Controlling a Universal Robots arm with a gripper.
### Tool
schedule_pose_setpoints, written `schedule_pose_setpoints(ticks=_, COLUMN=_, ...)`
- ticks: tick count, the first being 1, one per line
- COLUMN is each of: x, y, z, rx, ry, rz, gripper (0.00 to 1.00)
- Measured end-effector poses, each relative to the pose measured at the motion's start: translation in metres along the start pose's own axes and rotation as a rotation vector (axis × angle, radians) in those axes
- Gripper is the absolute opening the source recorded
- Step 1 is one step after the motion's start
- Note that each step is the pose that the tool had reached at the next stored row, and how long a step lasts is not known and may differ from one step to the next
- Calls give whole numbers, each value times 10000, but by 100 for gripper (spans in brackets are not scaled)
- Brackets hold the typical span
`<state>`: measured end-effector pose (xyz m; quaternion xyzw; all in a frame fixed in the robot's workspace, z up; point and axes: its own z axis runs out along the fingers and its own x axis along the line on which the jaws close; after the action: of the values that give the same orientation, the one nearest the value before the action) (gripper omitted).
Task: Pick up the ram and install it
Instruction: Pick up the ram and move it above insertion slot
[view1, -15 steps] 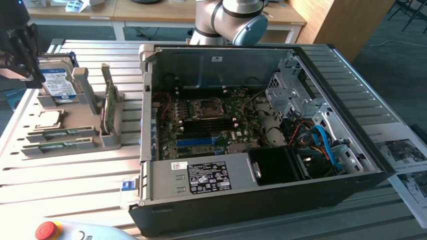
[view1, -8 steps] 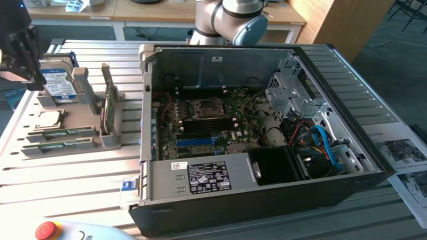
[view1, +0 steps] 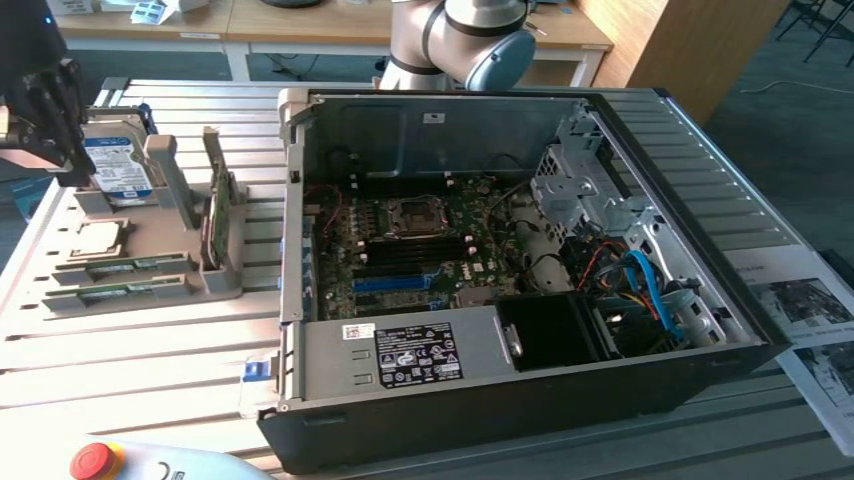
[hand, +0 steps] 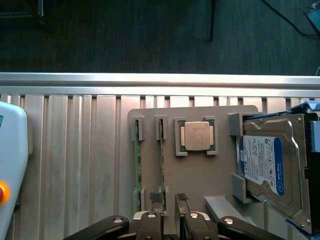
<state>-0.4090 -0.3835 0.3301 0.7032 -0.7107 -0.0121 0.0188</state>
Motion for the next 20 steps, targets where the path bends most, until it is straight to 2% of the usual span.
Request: schedule_pose_setpoints(ticks=20, x=-3, y=-7, z=169, rx=1, ry=100, rz=4, gripper=24)
